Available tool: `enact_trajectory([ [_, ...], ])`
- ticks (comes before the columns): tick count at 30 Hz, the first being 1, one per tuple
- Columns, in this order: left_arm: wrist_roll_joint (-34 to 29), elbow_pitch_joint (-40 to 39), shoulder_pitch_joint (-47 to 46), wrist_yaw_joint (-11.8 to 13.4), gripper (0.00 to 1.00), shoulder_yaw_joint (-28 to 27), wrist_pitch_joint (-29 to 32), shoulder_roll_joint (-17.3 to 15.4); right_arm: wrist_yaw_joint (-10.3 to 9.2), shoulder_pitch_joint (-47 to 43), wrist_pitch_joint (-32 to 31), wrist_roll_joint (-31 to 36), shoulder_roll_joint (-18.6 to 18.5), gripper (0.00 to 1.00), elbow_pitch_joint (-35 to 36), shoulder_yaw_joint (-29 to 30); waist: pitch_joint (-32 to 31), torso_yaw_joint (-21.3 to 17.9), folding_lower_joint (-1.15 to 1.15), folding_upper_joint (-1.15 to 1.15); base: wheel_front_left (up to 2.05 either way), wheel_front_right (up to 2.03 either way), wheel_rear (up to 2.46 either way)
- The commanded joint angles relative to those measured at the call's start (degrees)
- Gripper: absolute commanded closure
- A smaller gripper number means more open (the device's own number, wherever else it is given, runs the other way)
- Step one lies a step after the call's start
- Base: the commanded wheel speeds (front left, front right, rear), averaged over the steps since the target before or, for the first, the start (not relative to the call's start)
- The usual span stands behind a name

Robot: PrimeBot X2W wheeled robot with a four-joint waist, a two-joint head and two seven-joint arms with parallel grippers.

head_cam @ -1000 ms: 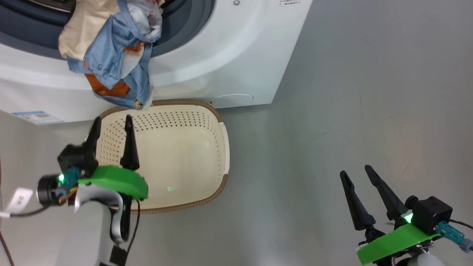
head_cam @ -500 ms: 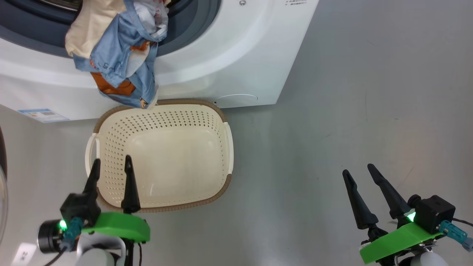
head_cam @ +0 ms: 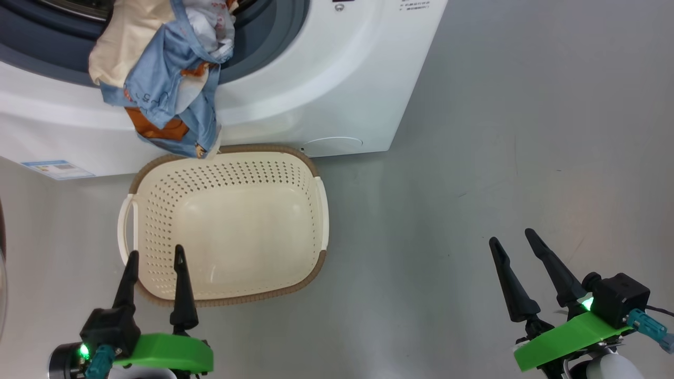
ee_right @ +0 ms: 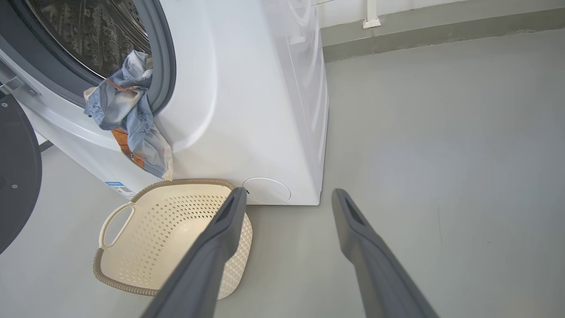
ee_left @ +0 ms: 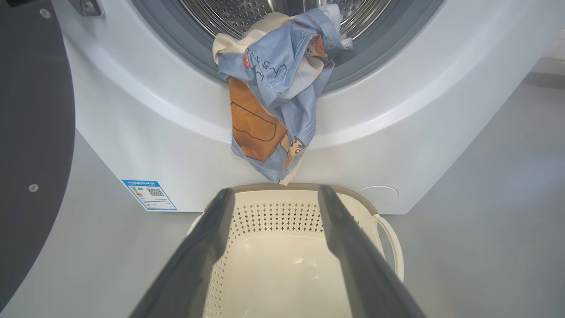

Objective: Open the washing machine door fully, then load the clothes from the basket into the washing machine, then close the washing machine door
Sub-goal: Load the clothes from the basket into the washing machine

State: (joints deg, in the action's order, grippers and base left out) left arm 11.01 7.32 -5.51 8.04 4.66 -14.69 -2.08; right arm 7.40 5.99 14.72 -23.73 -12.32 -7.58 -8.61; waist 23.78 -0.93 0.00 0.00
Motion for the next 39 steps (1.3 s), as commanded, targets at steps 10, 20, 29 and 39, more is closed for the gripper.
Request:
enact_trajectory([
  [10,0.87,-4.26,1.89,1.94,0.0,-1.5,0.53,-1.13,0.09,-0.31,0.28,0.64,-0.13,0.0,1.01,-1.17,0.48,-0.72,0.0,0.0,0.0,0.0,0.0],
  [20,2.83,0.09,-4.72,1.67,0.0,-2.15,0.76,-1.39,0.09,0.48,0.28,0.51,0.03,0.0,1.13,-1.69,2.1,-2.09,0.0,0.0,0.0,0.0,0.0],
  [29,4.48,9.78,-15.01,0.77,0.0,-2.47,0.37,-1.42,0.09,1.41,0.28,0.5,-0.39,0.0,1.28,-1.69,4.4,-3.77,0.0,0.0,0.0,0.0,0.0],
  [39,5.91,23.94,-29.96,0.09,0.0,-5.89,-0.27,-1.78,0.09,2.74,0.28,0.51,-1.01,0.0,1.71,-1.91,8.21,-6.22,0.0,0.0,0.0,0.0,0.0],
])
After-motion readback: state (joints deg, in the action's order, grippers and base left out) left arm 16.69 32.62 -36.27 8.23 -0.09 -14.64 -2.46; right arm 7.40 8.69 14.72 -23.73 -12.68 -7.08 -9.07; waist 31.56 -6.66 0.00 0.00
